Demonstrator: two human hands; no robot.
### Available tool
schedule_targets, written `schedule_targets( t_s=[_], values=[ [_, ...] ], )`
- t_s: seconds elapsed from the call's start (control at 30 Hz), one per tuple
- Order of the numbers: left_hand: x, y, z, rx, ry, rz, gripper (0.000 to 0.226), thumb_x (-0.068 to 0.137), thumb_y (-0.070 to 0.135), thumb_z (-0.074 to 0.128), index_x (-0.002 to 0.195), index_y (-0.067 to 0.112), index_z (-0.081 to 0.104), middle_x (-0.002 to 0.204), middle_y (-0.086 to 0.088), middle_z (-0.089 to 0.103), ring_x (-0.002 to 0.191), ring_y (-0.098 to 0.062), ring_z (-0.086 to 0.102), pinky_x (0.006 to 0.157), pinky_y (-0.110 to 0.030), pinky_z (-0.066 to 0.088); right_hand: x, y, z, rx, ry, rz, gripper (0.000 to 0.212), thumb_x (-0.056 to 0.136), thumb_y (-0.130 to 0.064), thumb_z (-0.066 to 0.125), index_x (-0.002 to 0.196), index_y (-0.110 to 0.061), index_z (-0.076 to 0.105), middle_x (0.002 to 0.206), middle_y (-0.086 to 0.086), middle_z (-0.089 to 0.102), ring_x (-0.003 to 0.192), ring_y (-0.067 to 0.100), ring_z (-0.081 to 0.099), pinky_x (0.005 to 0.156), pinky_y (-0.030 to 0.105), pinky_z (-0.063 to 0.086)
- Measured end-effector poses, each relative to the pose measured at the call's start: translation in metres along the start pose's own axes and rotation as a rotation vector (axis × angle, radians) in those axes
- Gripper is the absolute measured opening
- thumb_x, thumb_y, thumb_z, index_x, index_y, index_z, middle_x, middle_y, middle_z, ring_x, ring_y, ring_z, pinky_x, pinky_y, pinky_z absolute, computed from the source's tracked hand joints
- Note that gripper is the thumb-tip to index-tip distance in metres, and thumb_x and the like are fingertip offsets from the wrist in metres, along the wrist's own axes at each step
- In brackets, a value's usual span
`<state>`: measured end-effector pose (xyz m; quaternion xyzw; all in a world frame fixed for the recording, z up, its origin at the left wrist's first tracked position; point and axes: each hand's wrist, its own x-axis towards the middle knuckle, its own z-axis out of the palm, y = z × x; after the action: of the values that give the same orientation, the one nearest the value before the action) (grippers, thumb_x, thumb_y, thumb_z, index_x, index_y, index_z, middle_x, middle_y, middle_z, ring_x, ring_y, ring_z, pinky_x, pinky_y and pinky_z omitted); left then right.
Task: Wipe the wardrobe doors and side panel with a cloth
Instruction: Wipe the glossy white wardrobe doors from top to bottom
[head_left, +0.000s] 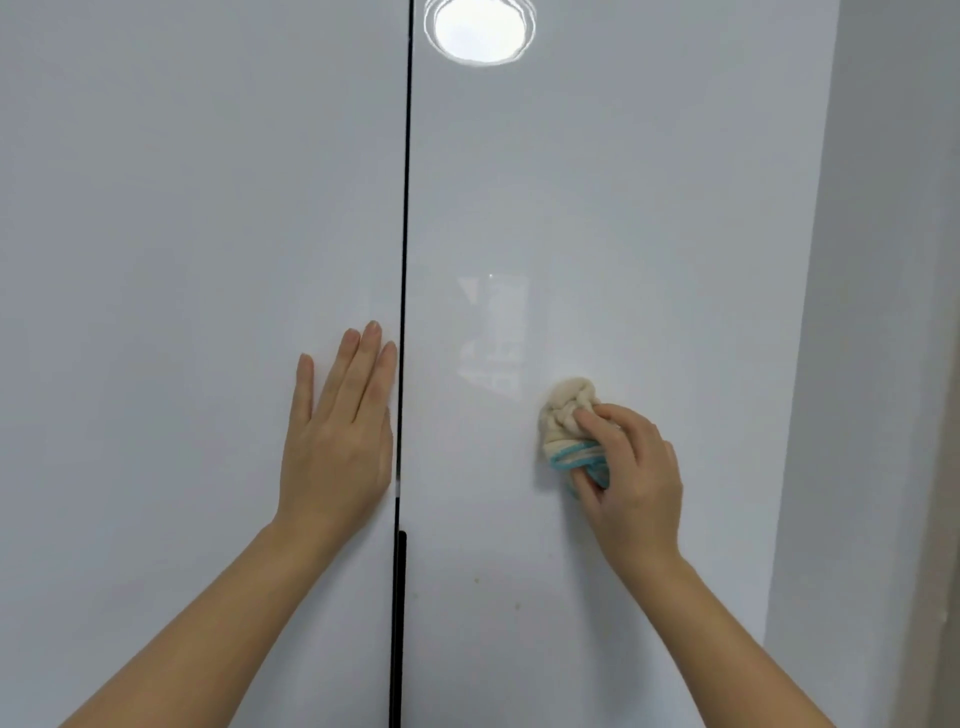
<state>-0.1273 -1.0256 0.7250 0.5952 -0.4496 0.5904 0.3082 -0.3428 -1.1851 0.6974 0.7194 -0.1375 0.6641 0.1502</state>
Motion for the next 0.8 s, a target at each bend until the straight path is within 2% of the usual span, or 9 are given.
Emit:
schedule_targets(
  t_s=[0.1, 0.27, 0.43, 0.7, 0.8],
  values=[
    [-0.013, 0.007, 0.004, -0.012, -0.020, -0.035, 0.053, 0.093, 0.001, 0.039, 0.146, -0.003, 0.033, 0.156, -0.015, 0.026, 0.146, -0.028, 0.021, 0.116, -0.057, 0.016, -0.003, 0.029, -0.017, -0.038, 0.039, 0.058, 0.072, 0.062, 0.003, 0.080, 0.123, -0.020, 0.051, 0.121, 0.006, 0.057, 0.104, 0.024, 0.053, 0.074, 0.041, 0.048],
    [-0.020, 0.007, 0.010, -0.001, -0.001, -0.041, 0.048, 0.099, 0.010, 0.031, 0.146, -0.001, 0.033, 0.156, -0.013, 0.028, 0.145, -0.026, 0.023, 0.117, -0.056, 0.017, -0.008, 0.073, -0.039, -0.101, 0.106, 0.146, 0.069, 0.065, 0.006, 0.077, 0.124, -0.019, 0.051, 0.123, -0.001, 0.049, 0.106, 0.024, 0.053, 0.076, 0.045, 0.050],
    [-0.019, 0.009, 0.012, 0.005, 0.021, -0.045, 0.048, 0.100, 0.012, 0.029, 0.146, -0.001, 0.033, 0.155, -0.013, 0.028, 0.145, -0.026, 0.024, 0.117, -0.054, 0.016, -0.017, 0.110, -0.054, -0.136, 0.146, 0.291, 0.061, 0.073, 0.005, 0.072, 0.125, -0.018, 0.049, 0.122, 0.009, 0.054, 0.104, 0.031, 0.057, 0.080, 0.050, 0.051],
    [-0.021, 0.010, 0.013, 0.010, 0.041, -0.053, 0.048, 0.099, 0.010, 0.031, 0.146, 0.000, 0.033, 0.155, -0.012, 0.027, 0.145, -0.025, 0.022, 0.118, -0.053, 0.015, -0.031, 0.122, -0.065, -0.118, 0.181, 0.474, 0.051, 0.081, 0.002, 0.061, 0.128, -0.013, 0.050, 0.129, 0.008, 0.050, 0.113, 0.028, 0.052, 0.081, 0.044, 0.049],
    [-0.021, 0.010, 0.013, 0.012, 0.039, -0.056, 0.048, 0.099, 0.010, 0.031, 0.146, 0.000, 0.033, 0.156, -0.012, 0.027, 0.146, -0.025, 0.022, 0.118, -0.053, 0.015, -0.037, 0.116, -0.064, -0.059, 0.219, 0.596, 0.048, 0.085, 0.000, 0.057, 0.130, -0.014, 0.046, 0.130, 0.008, 0.047, 0.117, 0.026, 0.049, 0.087, 0.045, 0.048]
  ],
)
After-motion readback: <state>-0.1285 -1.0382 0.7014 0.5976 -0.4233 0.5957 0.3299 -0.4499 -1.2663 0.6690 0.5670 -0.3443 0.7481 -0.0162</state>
